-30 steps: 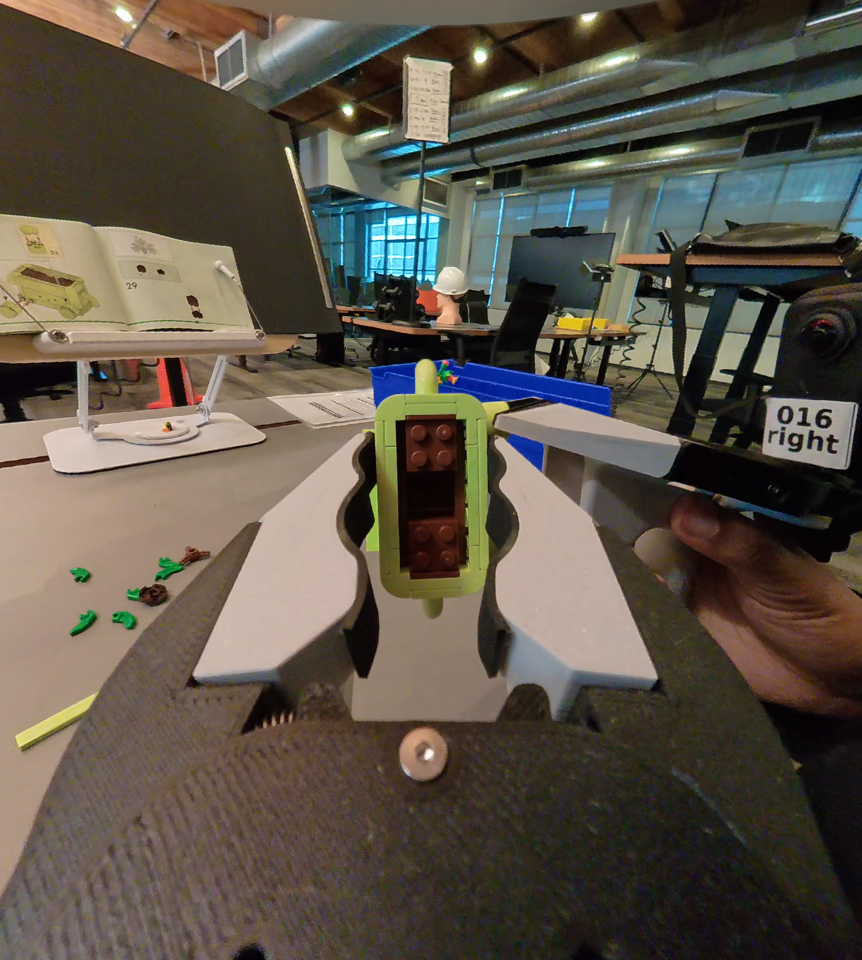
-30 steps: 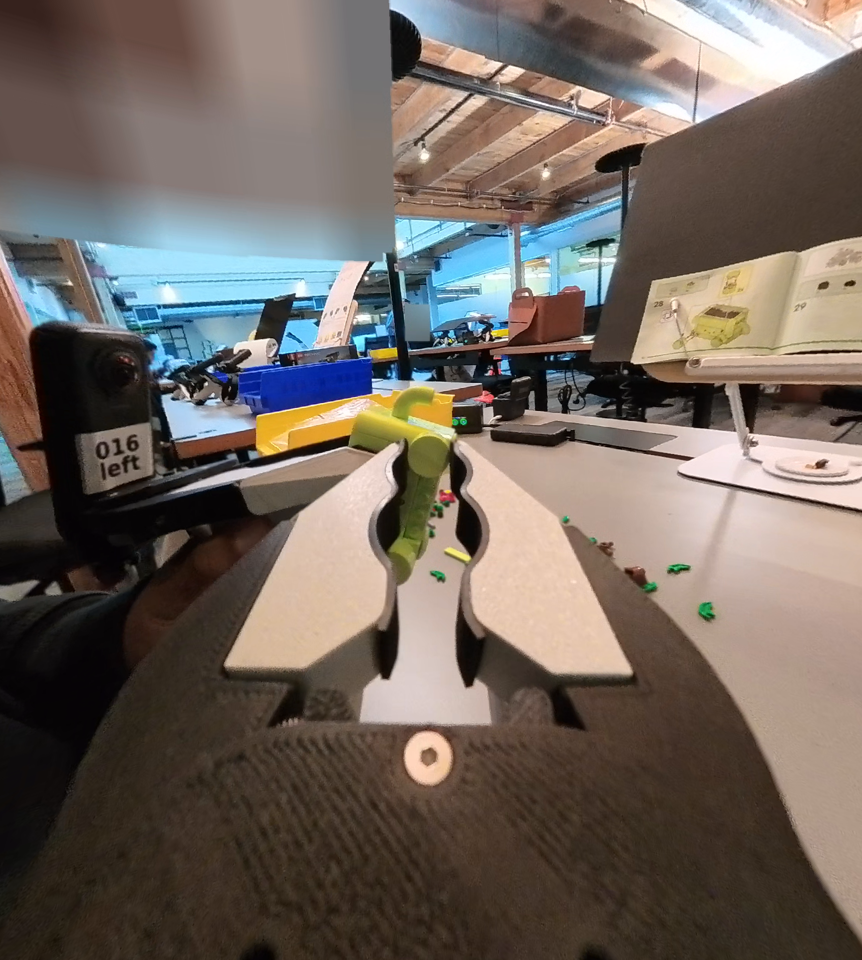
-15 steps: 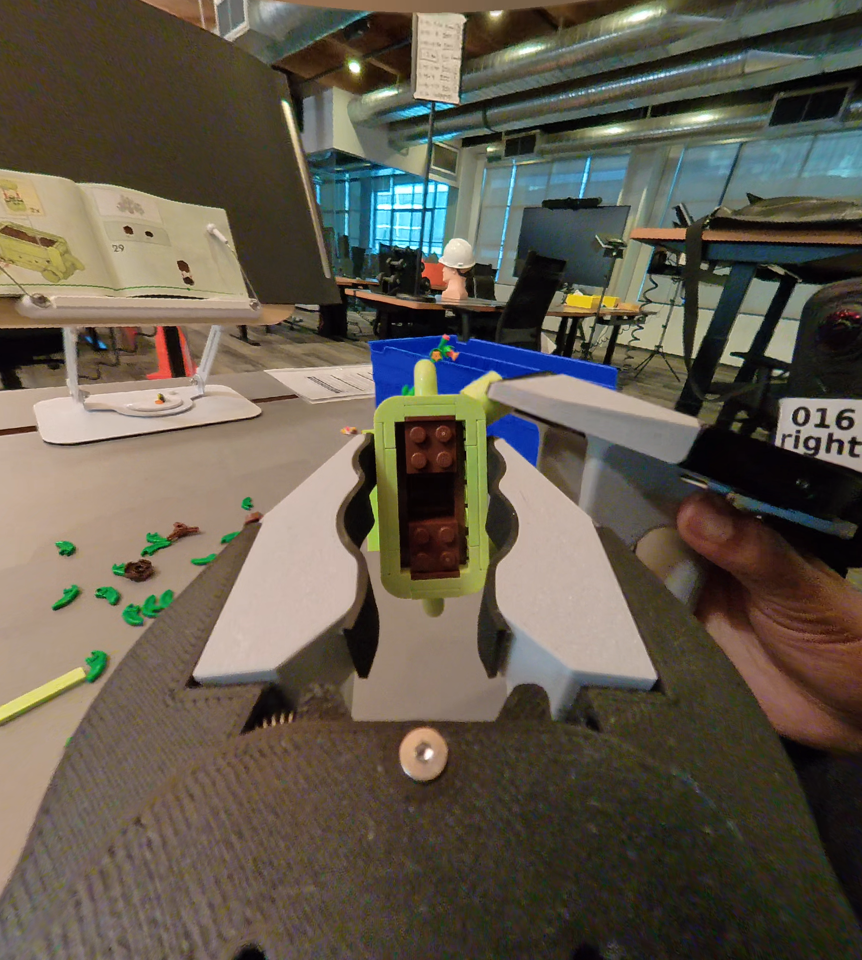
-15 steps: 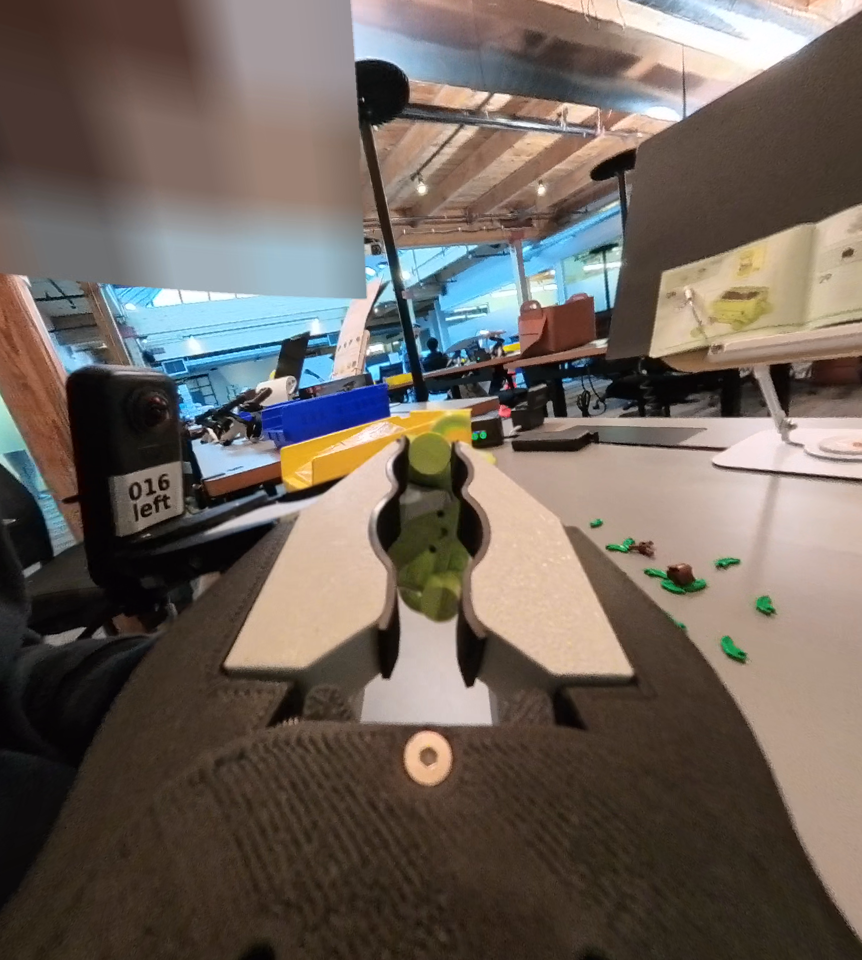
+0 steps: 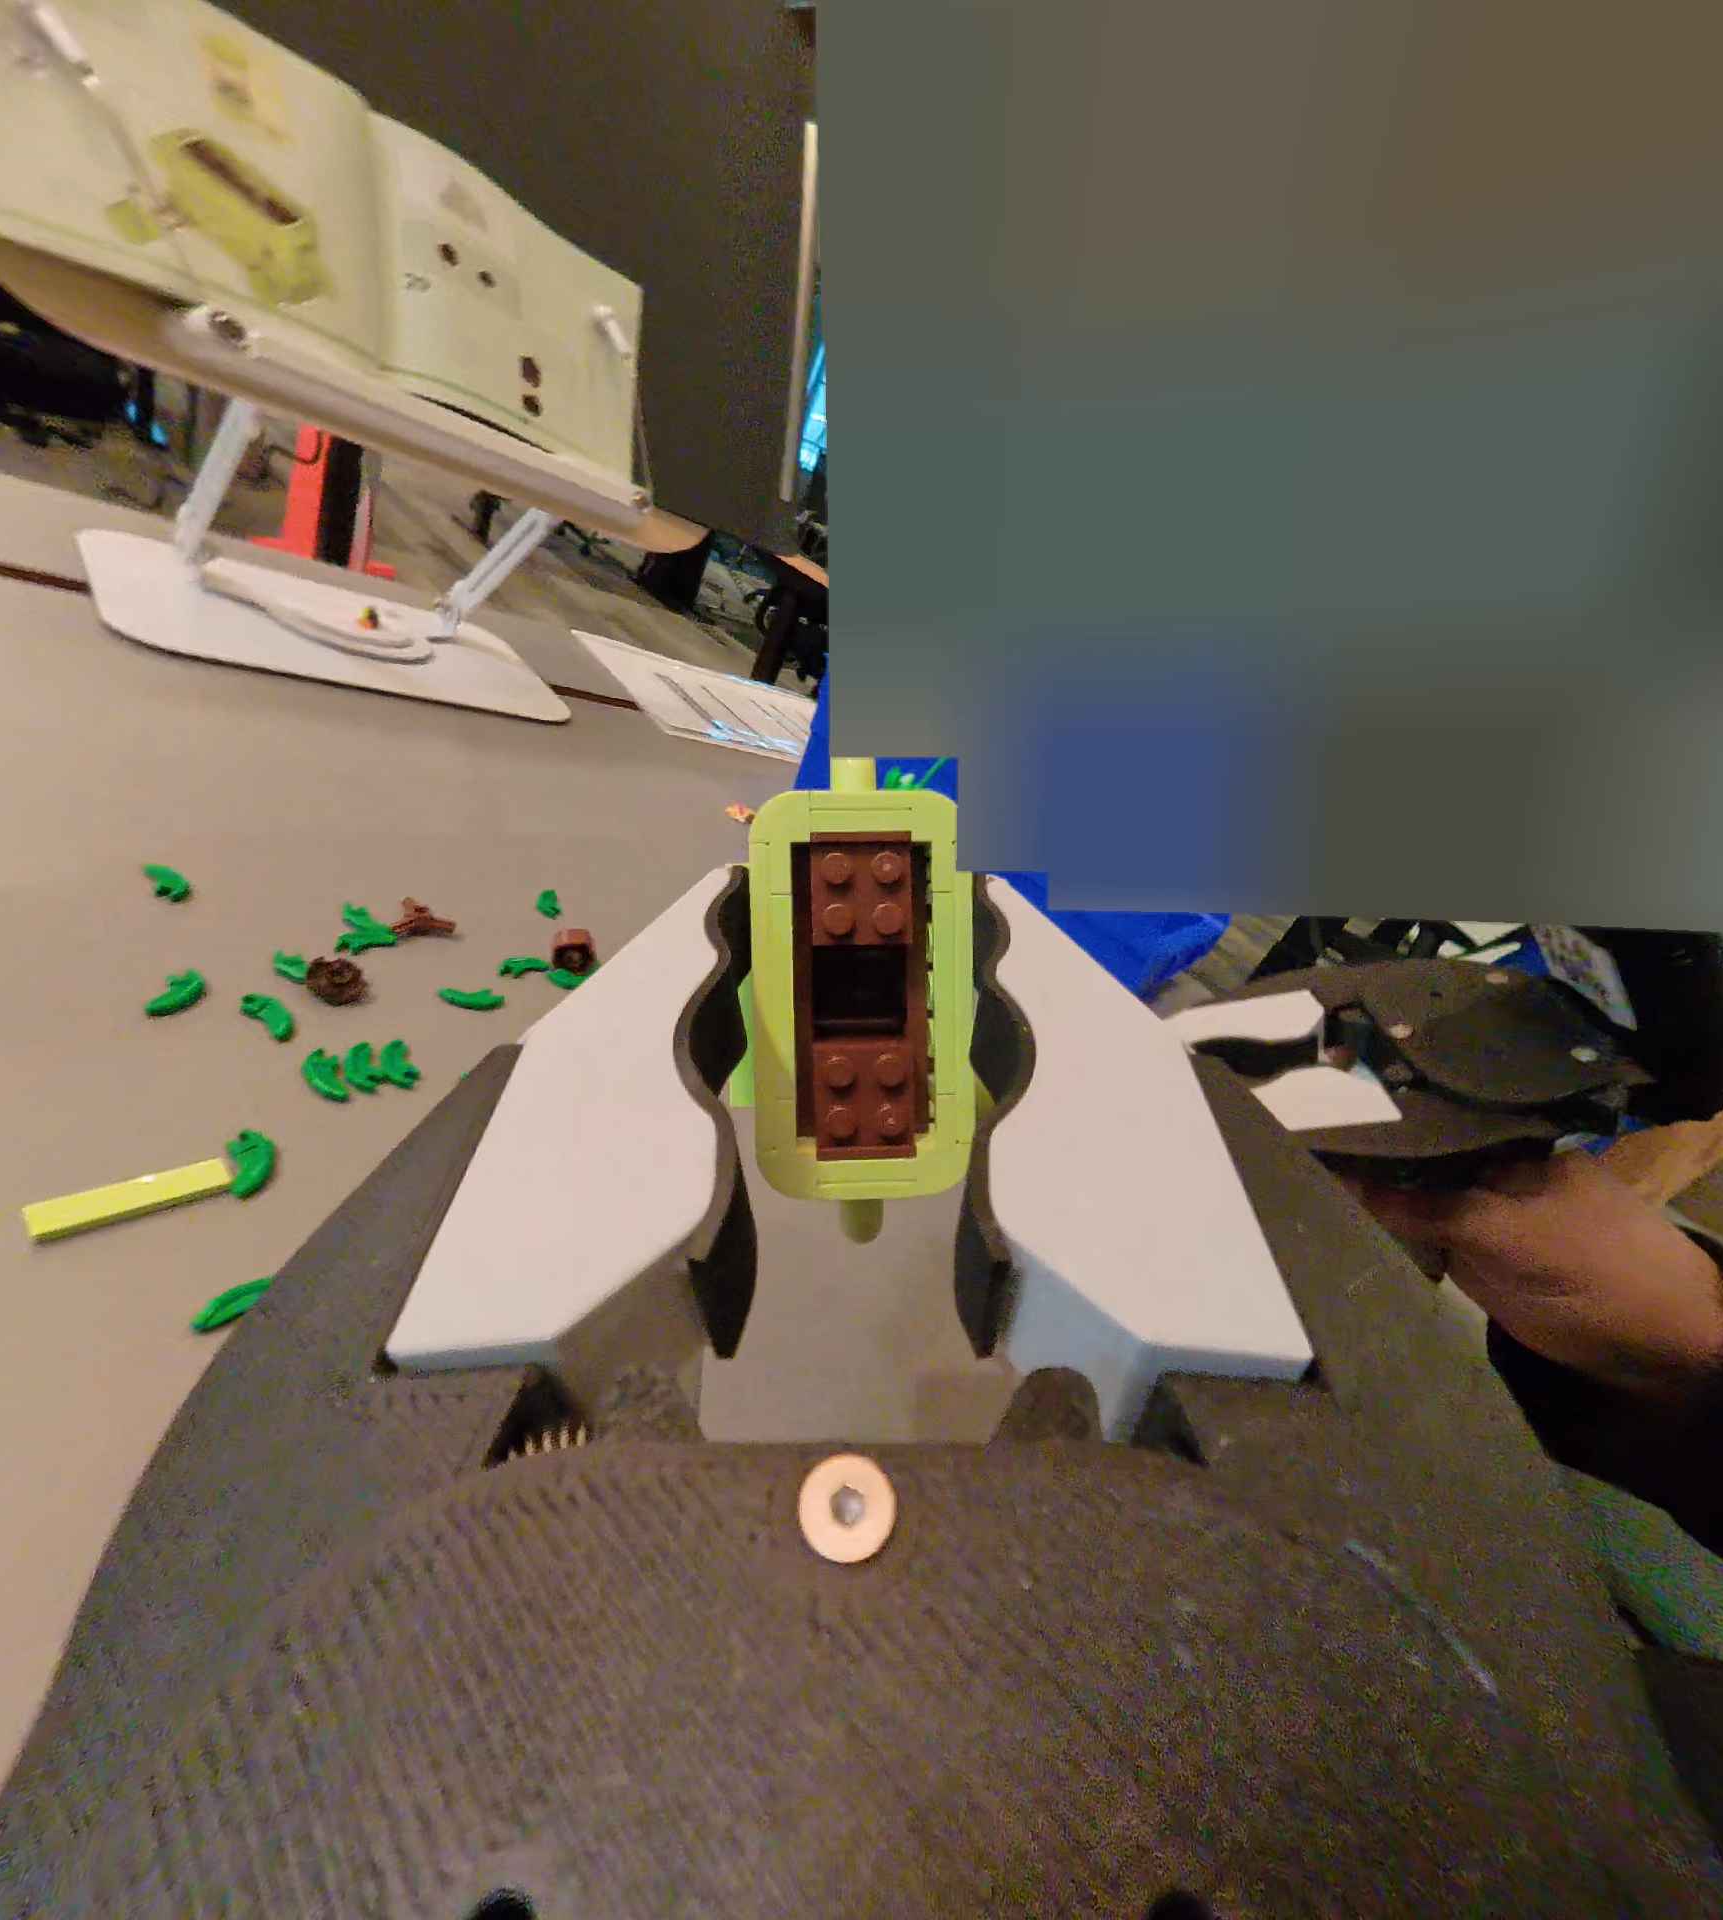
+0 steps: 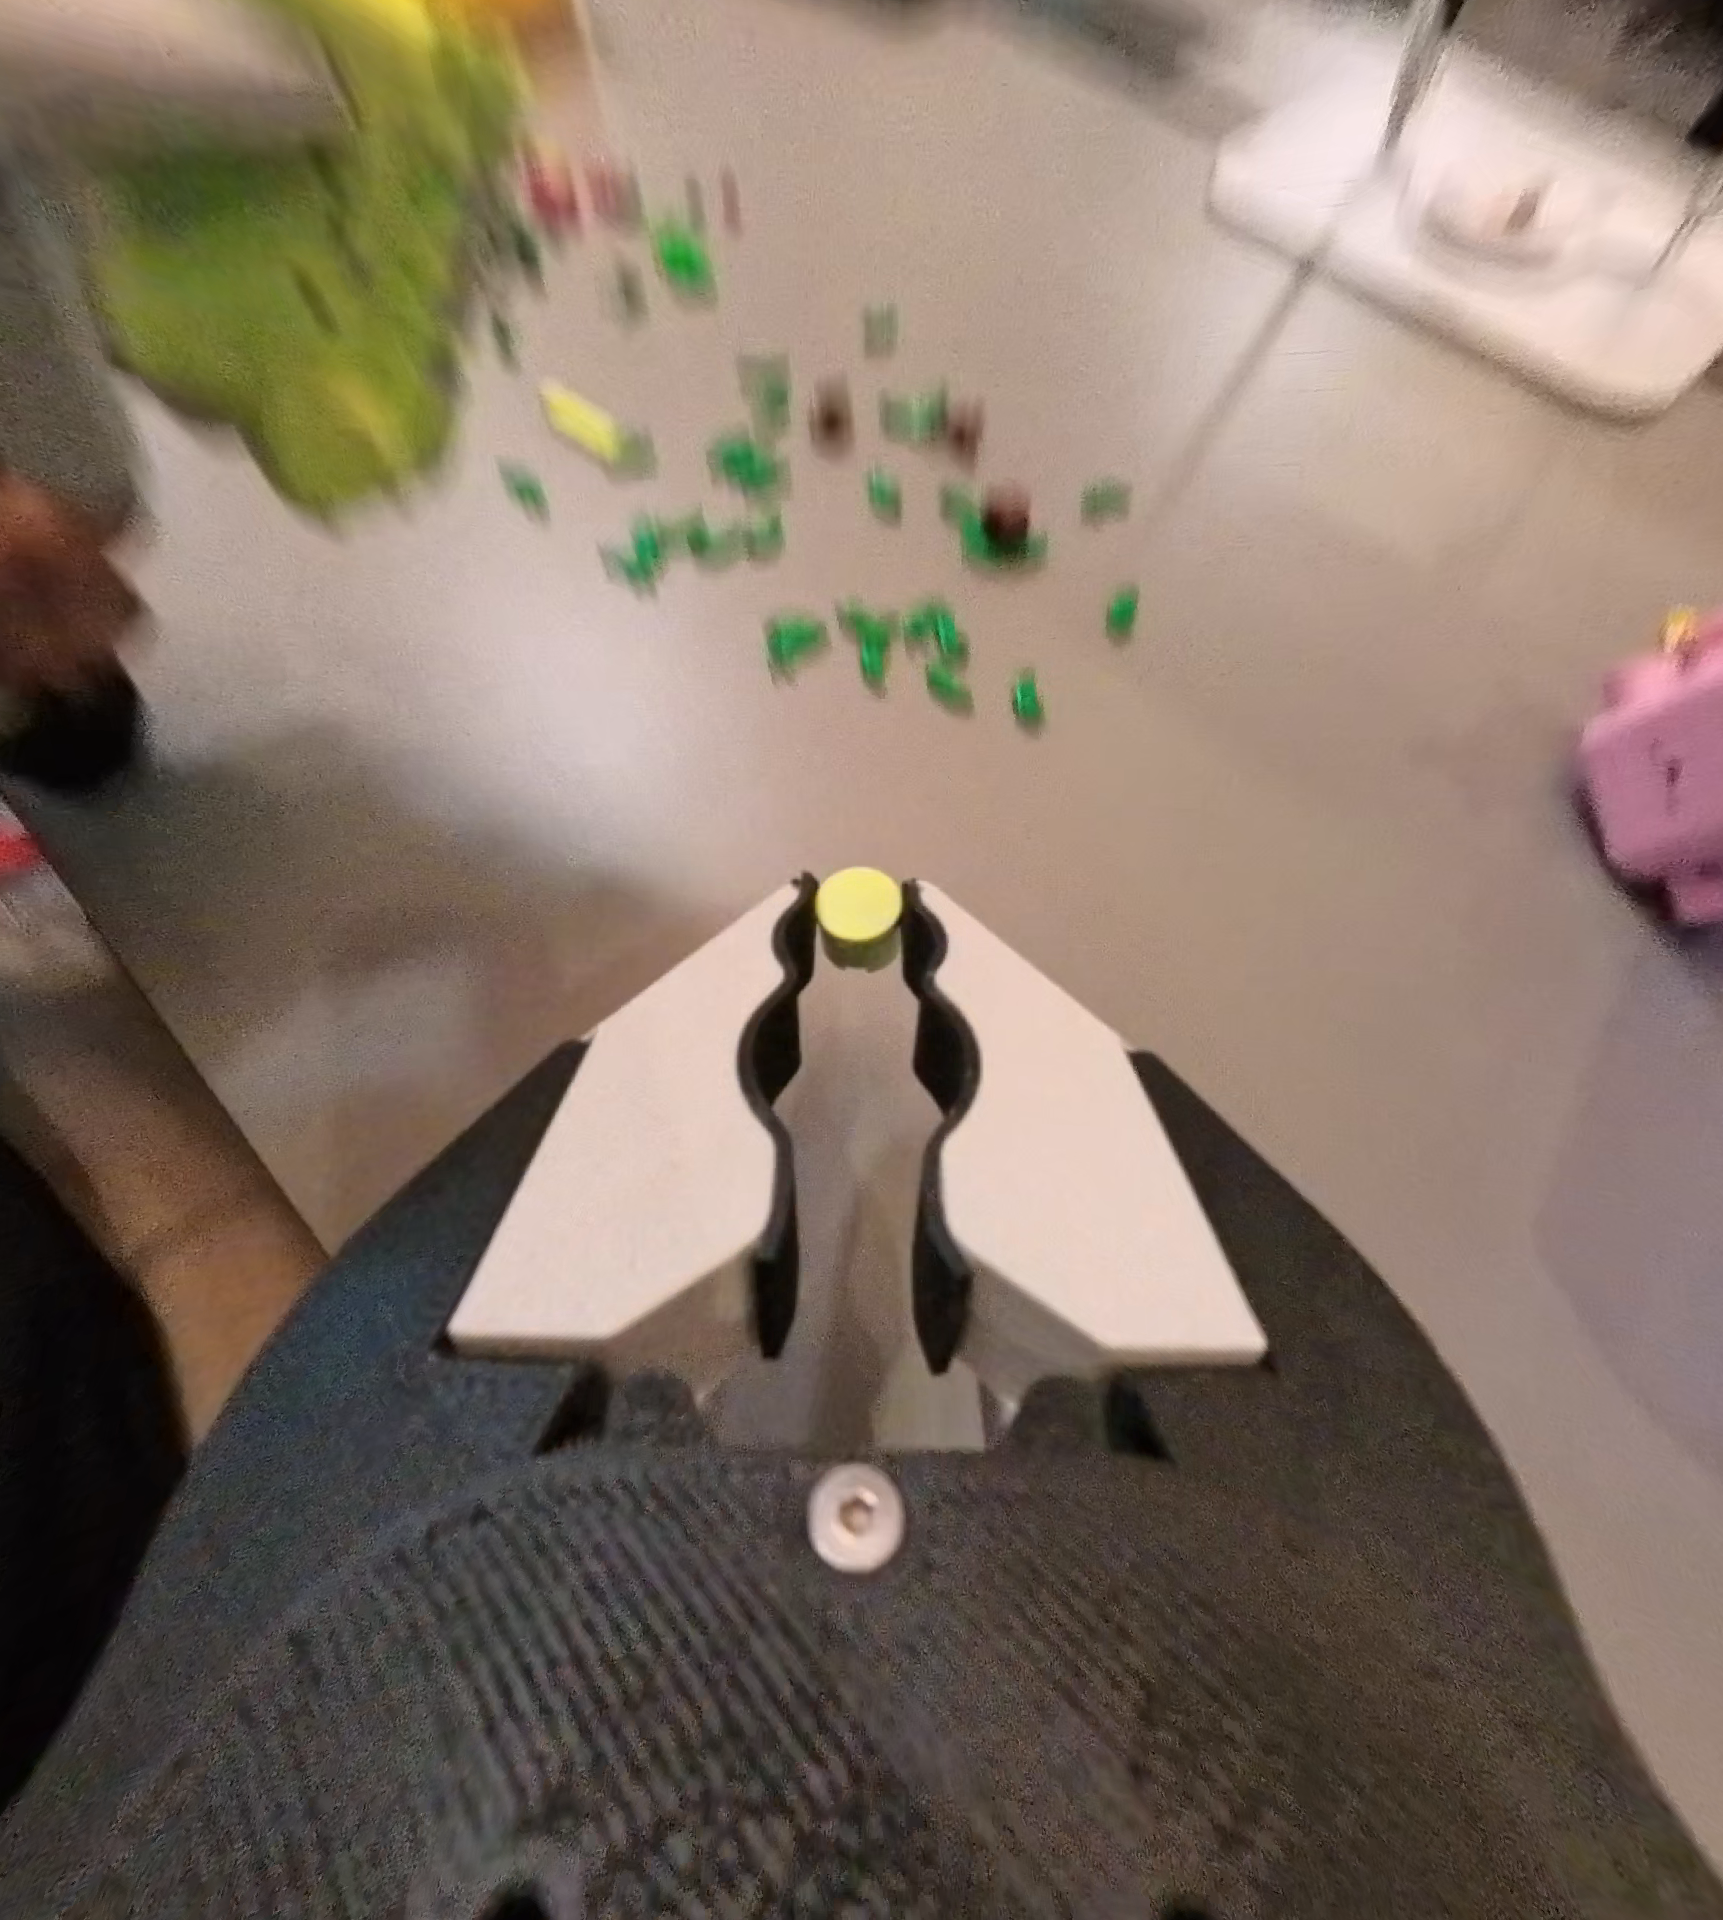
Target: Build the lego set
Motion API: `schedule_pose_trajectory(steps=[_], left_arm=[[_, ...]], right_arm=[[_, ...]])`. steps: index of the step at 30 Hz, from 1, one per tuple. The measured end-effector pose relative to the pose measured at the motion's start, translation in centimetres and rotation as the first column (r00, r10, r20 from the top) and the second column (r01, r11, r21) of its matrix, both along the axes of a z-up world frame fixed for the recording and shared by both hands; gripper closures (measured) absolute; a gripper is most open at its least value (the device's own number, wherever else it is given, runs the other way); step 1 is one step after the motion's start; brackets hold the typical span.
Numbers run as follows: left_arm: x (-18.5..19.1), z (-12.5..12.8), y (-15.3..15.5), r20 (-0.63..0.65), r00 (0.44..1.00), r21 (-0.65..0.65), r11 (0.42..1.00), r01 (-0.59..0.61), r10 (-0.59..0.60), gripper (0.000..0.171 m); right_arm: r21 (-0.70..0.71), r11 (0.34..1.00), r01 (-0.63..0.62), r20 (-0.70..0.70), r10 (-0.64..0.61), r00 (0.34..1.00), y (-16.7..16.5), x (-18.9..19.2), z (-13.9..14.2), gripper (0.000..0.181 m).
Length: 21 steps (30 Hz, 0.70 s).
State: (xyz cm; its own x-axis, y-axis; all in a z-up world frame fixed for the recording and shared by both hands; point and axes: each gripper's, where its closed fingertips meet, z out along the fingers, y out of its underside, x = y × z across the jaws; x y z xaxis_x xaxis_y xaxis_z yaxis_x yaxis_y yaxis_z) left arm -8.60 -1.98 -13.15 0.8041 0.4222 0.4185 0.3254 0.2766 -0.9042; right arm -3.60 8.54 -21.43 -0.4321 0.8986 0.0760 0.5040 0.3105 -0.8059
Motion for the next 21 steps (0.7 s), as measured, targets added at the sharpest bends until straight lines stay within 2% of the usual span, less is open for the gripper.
schedule_pose_trajectory(steps=[2, 5, 9, 12, 15, 17, 19, 21], left_arm=[[-0.8, -0.2, -0.6, 0.032, 0.999, 0.015, 1.0, -0.01, 0.01, 0.133], [-1.2, -0.4, -0.8, 0.044, 0.999, 0.015, 1.0, -0.009, 0.009, 0.132], [-1.0, -0.6, -0.6, 0.042, 0.999, 0.01, 1.0, 0.002, -0.003, 0.132], [-0.9, -0.7, -0.4, 0.049, 0.999, 0.006, 1.0, 0.014, -0.014, 0.132], [-0.8, -0.8, -0.3, 0.054, 0.998, 0.007, 1.0, 0.024, -0.024, 0.132], [-0.8, -0.9, -0.2, 0.06, 0.998, 0.008, 0.999, 0.032, -0.032, 0.132], [-0.6, -0.9, 0.0, 0.062, 0.997, 0.007, 0.999, 0.043, -0.043, 0.132], [-0.4, -1.0, 0.3, 0.065, 0.996, 0.005, 0.998, 0.057, -0.057, 0.132]], right_arm=[[0.053, 0.999, -0.001, 0.099, -0.005, 0.995, 1.2, 0.7, -1.6, 0.167], [0.055, 0.998, -0.011, 0.185, 0.001, 0.983, 1.7, 1.7, -3.0, 0.167], [0.094, 0.996, 0.001, 0.215, -0.022, 0.976, 2.4, 2.6, -4.2, 0.167], [0.057, 0.998, 0.013, 0.221, -0.025, 0.975, 2.3, 3.1, -4.3, 0.165], [0.023, 1.0, 0.01, 0.221, -0.015, 0.975, 2.2, 3.4, -3.9, 0.143], [0.033, 0.999, -0.01, 0.197, 0.003, 0.98, 2.5, 3.3, -3.2, 0.116], [0.084, 0.993, -0.083, 0.134, 0.071, 0.988, 2.8, 3.0, -2.0, 0.088], [0.194, 0.965, -0.178, 0.031, 0.175, 0.984, 3.0, 2.6, -0.5, 0.097]])
